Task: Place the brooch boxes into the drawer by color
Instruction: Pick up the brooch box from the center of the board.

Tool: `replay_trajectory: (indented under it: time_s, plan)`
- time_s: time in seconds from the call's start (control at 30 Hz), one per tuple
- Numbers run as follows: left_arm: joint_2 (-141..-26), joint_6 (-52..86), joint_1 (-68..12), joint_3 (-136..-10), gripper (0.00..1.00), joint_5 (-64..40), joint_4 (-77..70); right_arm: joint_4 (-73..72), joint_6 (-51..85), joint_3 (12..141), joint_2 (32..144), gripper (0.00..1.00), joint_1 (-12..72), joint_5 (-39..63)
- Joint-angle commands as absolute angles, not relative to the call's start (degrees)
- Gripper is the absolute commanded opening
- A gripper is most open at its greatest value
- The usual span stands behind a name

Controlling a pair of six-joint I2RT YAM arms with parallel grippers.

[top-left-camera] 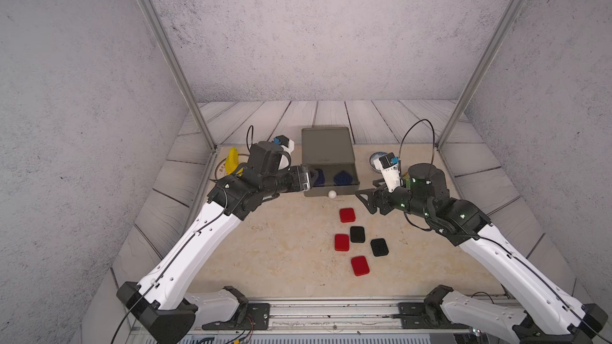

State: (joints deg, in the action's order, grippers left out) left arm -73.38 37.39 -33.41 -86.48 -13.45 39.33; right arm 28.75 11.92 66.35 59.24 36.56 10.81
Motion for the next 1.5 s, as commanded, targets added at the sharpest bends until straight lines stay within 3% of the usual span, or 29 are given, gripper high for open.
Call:
replay_trajectory:
  time_s: [0.0,0.4,0.9,1.13,1.37,1.47]
  plan:
    - [-75.70,45.02,-31.90,-89.65,0.75,-20.97,33.61,18.67,13.32,64.26,58.54,0.83,38.22,13.08]
    - [-73.59,53.97,-31.90,-82.84,0.75,-23.52,24.76,1.60,18.60,67.73,71.98,0.78,42.60,13.70]
    - [-74.00,53.68,-31.95,-82.77,0.75,-23.46,24.09,-5.22,21.44,69.57,76.12,0.76,43.63,10.83]
    - [-73.73,53.64,-31.89,-81.82,0.75,-23.82,23.82,-8.27,23.25,69.82,78.11,0.58,43.60,10.47]
    - [-73.59,53.78,-31.86,-81.80,0.76,-24.99,23.32,-7.92,24.35,70.18,78.36,0.25,43.60,9.49]
    - [-72.97,52.96,-31.90,-81.50,0.81,-24.34,23.61,-6.40,25.04,69.43,77.33,0.21,43.55,8.17]
